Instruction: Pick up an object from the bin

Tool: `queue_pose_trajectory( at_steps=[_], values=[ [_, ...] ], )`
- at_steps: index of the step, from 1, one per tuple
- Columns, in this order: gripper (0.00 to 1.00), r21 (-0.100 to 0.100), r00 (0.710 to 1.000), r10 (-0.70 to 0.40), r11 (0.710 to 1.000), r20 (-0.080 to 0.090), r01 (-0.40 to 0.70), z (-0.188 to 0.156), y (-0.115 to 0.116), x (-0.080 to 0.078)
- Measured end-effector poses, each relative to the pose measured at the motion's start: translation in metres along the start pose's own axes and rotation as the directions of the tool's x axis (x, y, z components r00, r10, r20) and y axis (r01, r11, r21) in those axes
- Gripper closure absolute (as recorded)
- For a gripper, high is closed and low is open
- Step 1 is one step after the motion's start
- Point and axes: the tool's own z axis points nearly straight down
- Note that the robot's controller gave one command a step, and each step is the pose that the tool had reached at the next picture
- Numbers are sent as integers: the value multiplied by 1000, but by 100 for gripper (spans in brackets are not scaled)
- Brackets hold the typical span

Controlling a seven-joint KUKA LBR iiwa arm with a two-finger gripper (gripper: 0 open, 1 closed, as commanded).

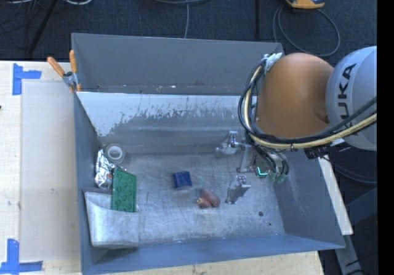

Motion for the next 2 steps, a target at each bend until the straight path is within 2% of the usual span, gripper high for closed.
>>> queue_pose_trajectory(
  at_steps=[1, 2],
  values=[
    [0, 1, 962, -273, 962, 3, 273, 140, 53, -51],
    [100, 1, 963, -269, 963, 4, 269, 137, 52, -51]
  ],
)
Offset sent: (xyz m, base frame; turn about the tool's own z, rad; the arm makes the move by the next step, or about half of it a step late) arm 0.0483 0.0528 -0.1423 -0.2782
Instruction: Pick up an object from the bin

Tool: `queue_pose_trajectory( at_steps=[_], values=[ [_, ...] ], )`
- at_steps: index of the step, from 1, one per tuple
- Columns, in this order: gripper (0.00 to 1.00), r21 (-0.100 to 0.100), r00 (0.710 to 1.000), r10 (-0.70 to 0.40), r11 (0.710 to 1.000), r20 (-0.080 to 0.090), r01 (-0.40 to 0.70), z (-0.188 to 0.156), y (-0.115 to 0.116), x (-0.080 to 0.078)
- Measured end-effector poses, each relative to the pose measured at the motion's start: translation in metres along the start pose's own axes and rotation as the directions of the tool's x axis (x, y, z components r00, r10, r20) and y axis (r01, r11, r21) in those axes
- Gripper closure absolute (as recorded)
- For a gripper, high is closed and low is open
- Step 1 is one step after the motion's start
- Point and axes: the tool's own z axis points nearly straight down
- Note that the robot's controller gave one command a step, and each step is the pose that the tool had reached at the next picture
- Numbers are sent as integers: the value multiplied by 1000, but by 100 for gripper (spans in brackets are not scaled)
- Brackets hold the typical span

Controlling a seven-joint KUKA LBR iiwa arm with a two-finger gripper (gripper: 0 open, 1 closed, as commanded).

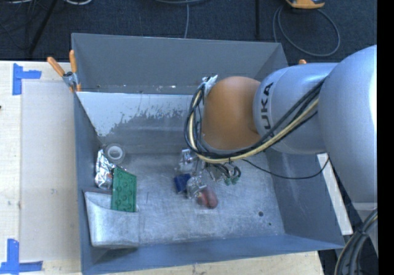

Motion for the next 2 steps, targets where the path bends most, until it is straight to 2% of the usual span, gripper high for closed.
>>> queue_pose_trajectory(
  at_steps=[1, 2],
  values=[
    [100, 2, 1000, -23, 1000, 8, 22, -104, -17, -9],
    [100, 2, 997, -72, 997, 9, 72, -244, -8, -11]
  ],
)
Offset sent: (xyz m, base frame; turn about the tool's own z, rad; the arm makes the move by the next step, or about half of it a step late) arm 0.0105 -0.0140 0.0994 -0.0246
